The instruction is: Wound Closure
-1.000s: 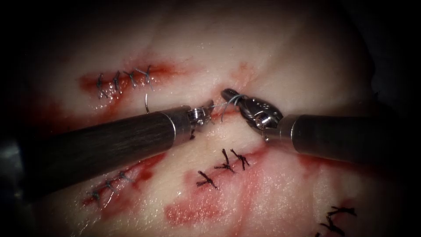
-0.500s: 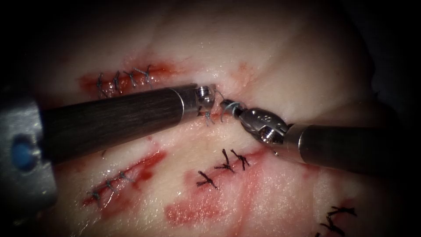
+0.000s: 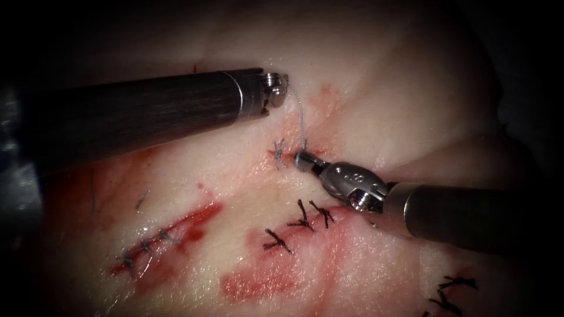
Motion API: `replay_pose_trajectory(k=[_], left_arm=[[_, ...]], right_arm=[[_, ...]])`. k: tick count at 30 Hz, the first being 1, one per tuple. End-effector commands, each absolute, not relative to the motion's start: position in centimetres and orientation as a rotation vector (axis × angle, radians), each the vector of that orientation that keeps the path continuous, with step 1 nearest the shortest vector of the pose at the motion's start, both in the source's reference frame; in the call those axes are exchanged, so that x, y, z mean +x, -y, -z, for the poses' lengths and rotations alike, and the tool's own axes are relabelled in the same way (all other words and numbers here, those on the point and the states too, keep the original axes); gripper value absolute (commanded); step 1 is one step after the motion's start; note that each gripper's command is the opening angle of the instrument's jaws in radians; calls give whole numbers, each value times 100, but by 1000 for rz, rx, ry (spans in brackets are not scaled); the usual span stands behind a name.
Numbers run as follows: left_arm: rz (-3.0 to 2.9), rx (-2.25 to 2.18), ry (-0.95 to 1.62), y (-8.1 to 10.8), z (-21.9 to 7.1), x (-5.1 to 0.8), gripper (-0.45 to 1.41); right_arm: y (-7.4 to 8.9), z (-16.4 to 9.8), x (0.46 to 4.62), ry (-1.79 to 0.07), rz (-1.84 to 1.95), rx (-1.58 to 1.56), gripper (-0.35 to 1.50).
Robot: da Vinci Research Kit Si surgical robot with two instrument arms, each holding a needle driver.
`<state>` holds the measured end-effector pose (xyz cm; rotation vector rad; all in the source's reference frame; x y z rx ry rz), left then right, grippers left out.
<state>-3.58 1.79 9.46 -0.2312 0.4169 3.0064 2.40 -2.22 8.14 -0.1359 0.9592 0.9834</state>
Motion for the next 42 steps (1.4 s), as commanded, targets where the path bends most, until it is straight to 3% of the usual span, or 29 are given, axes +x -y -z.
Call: replay_pose_trajectory(k=[1,26,42], left_arm=[[-3012,-229,-421,-187,-949,-365,-45],[-2963,-237,-648,-289,-970,-387,-45],[-2935,-301,-768,-329,-988,-420,-45]], right_arm=[[224,-817,252,-969,-977,-132,-35],[273,-803,279,-953,-882,-34,-35],[323,-816,280,-794,-819,111,-35]])
